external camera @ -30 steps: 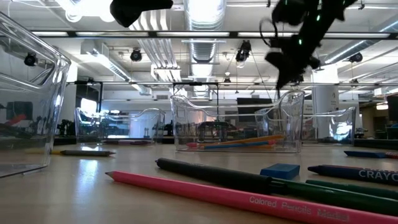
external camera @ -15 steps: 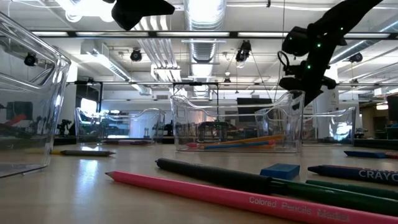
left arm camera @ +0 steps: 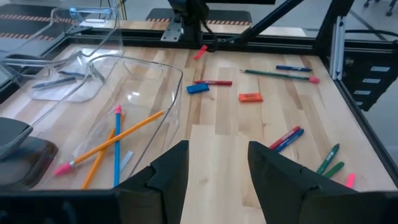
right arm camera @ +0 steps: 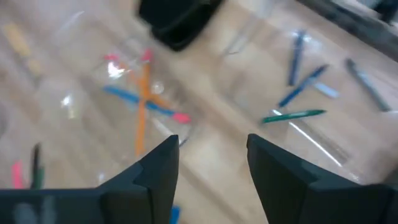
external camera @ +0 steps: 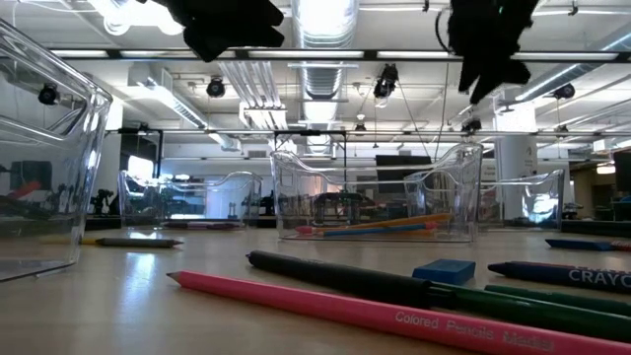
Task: Sort crayons/erasers/pens/pencils in bins
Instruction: Put the red crayon into the top right transparent bin
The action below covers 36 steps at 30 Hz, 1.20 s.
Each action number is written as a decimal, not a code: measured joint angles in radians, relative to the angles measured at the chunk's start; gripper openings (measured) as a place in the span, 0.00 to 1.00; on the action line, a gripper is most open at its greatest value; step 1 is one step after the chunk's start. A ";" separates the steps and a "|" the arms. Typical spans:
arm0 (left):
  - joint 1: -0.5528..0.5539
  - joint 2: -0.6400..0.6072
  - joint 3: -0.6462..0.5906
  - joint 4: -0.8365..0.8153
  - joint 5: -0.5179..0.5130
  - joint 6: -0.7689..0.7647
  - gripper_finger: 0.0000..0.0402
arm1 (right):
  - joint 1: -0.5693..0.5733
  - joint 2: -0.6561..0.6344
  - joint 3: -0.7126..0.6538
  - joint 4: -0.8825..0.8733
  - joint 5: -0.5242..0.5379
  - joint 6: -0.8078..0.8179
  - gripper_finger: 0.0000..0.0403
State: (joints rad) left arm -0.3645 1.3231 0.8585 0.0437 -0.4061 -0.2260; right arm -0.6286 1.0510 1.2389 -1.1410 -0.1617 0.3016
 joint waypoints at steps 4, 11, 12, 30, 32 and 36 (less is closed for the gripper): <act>0.001 0.000 0.000 0.000 0.000 -0.001 0.38 | 0.158 -0.076 0.006 -0.028 0.006 0.070 0.44; 0.001 0.000 0.000 0.000 0.000 -0.002 0.38 | 0.516 -0.218 -0.170 -0.030 0.179 0.347 0.44; 0.001 0.000 0.000 0.000 0.000 -0.002 0.38 | 0.569 -0.234 -0.203 -0.030 0.212 0.401 0.44; 0.001 0.000 0.000 -0.009 0.000 -0.030 0.38 | 1.078 -0.067 -0.480 0.092 0.295 0.855 0.44; 0.001 0.001 0.000 -0.009 0.000 -0.030 0.38 | 1.096 -0.017 -0.480 0.093 0.294 0.891 0.44; 0.001 0.001 -0.001 -0.009 0.000 -0.030 0.38 | 1.119 0.077 -0.480 0.094 0.267 0.936 0.44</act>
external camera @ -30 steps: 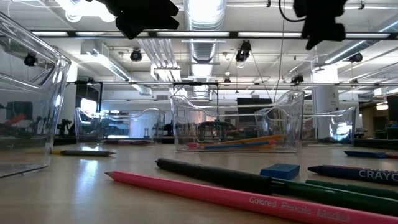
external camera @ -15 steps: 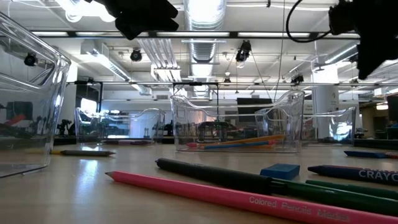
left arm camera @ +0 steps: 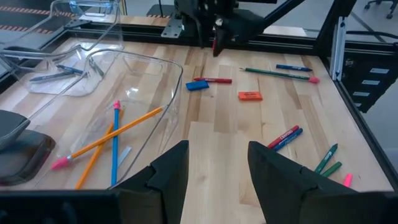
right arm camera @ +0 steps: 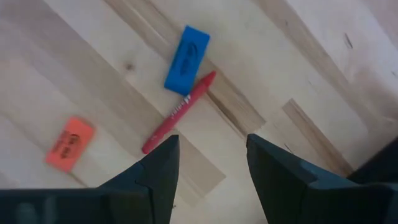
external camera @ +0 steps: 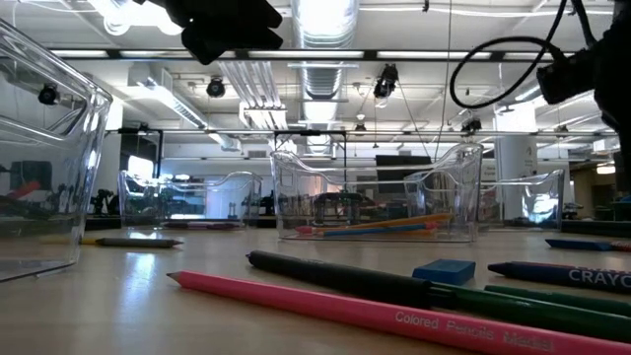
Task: Sort crayons/erasers/pens/pencils in bins
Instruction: Put the red crayon into the top right transparent bin
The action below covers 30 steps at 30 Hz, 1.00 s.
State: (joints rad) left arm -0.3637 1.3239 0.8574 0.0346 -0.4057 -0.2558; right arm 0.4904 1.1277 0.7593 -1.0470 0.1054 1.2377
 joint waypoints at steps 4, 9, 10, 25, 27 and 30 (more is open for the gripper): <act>0.000 0.000 0.000 0.000 0.000 0.000 0.38 | 0.005 0.060 0.000 0.005 -0.002 0.006 0.44; 0.000 0.000 0.000 0.000 0.000 0.000 0.38 | 0.007 0.113 0.000 0.029 -0.002 0.041 0.44; 0.000 0.000 0.000 0.000 0.000 0.000 0.38 | 0.007 0.122 0.000 0.040 -0.006 0.047 0.44; 0.000 0.000 -0.001 -0.001 0.001 0.000 0.38 | 0.049 0.308 -0.020 0.174 -0.050 0.075 0.44; 0.000 0.000 -0.001 -0.001 0.001 0.000 0.38 | 0.048 0.322 -0.036 0.207 -0.070 0.075 0.43; 0.000 0.000 -0.001 -0.001 0.001 0.000 0.38 | 0.048 0.338 -0.060 0.246 -0.091 0.080 0.42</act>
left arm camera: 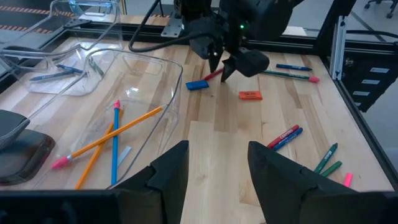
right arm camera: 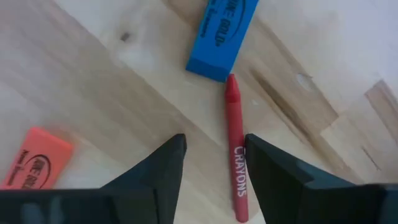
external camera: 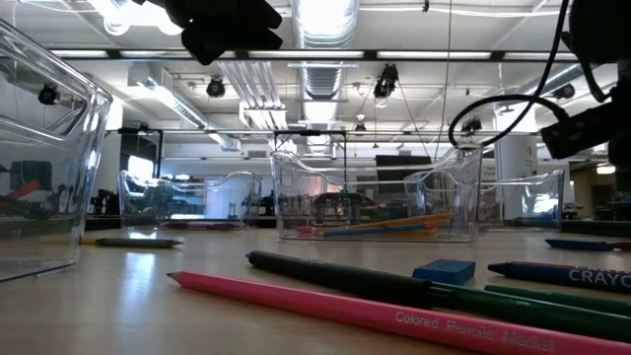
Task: Sort crayons/erasers/pens/pencils in bins
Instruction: Put the red crayon into the top right transparent bin
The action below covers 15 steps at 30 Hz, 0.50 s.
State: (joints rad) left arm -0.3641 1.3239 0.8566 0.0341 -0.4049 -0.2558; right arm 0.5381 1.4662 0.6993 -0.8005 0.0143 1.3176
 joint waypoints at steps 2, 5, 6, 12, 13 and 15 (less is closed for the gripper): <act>0.000 0.000 0.000 0.000 0.000 0.000 0.38 | 0.000 -0.004 -0.014 0.016 -0.009 0.008 0.38; 0.000 0.000 0.000 0.000 0.000 0.000 0.38 | 0.000 -0.024 -0.041 0.037 -0.021 0.021 0.28; 0.000 0.000 0.000 0.000 0.000 0.000 0.38 | 0.000 -0.032 -0.048 0.042 -0.025 0.022 0.23; 0.000 0.000 0.000 0.000 0.000 -0.001 0.38 | 0.001 -0.083 -0.076 0.039 -0.053 0.025 0.05; 0.000 0.000 0.000 0.000 0.000 -0.001 0.38 | 0.001 -0.093 -0.076 0.034 -0.055 0.025 0.04; 0.000 0.000 0.000 0.000 0.000 -0.001 0.38 | 0.002 -0.120 -0.076 0.031 -0.056 0.027 0.04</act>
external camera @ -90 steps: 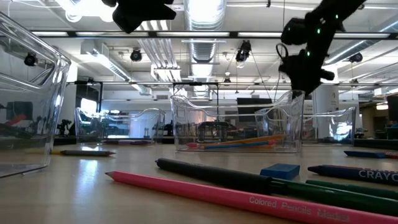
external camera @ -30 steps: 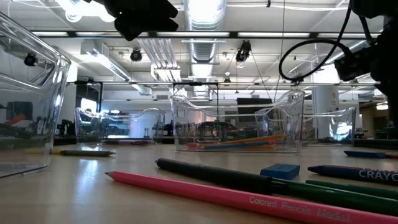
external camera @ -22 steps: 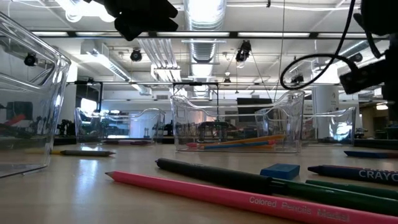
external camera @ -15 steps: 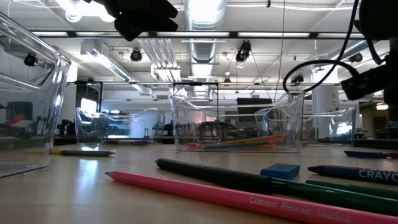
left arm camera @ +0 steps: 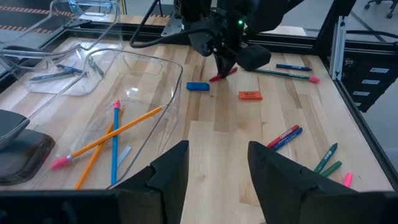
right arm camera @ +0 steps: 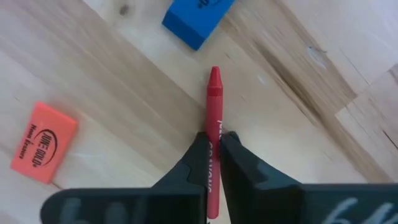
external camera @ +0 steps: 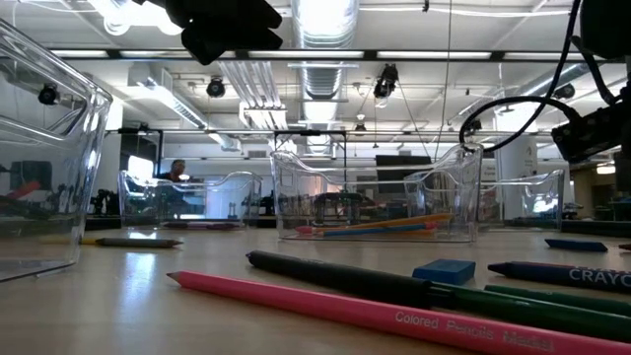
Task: Sort crayons/erasers/pens/pencils in bins
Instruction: Put the red crayon into the top right transparent bin
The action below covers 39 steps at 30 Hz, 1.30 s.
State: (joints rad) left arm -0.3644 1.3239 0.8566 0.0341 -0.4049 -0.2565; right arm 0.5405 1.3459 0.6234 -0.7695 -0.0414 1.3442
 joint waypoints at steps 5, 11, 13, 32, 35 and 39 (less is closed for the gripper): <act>0.000 0.000 0.000 0.000 0.000 0.000 0.38 | 0.018 -0.092 0.017 -0.040 0.023 0.009 0.03; 0.000 0.000 0.000 0.000 0.000 0.000 0.38 | 0.021 -0.232 0.077 -0.052 0.171 -0.046 0.03; 0.000 0.000 0.000 0.001 0.000 0.000 0.38 | 0.015 -0.297 0.099 -0.040 0.253 -0.093 0.03; 0.029 0.000 -0.001 0.003 0.000 0.032 0.38 | -0.891 -0.659 0.124 0.004 0.525 -0.746 0.03; 0.034 0.000 -0.001 0.003 0.000 0.035 0.38 | -1.072 -0.606 0.122 0.074 0.371 -0.844 0.03; 0.036 0.000 -0.001 0.002 0.000 0.036 0.38 | -1.219 -0.527 0.122 0.142 0.288 -0.919 0.03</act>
State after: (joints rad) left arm -0.3279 1.3243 0.8558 0.0357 -0.4053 -0.2203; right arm -0.6784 0.8192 0.7452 -0.6276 0.2463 0.4249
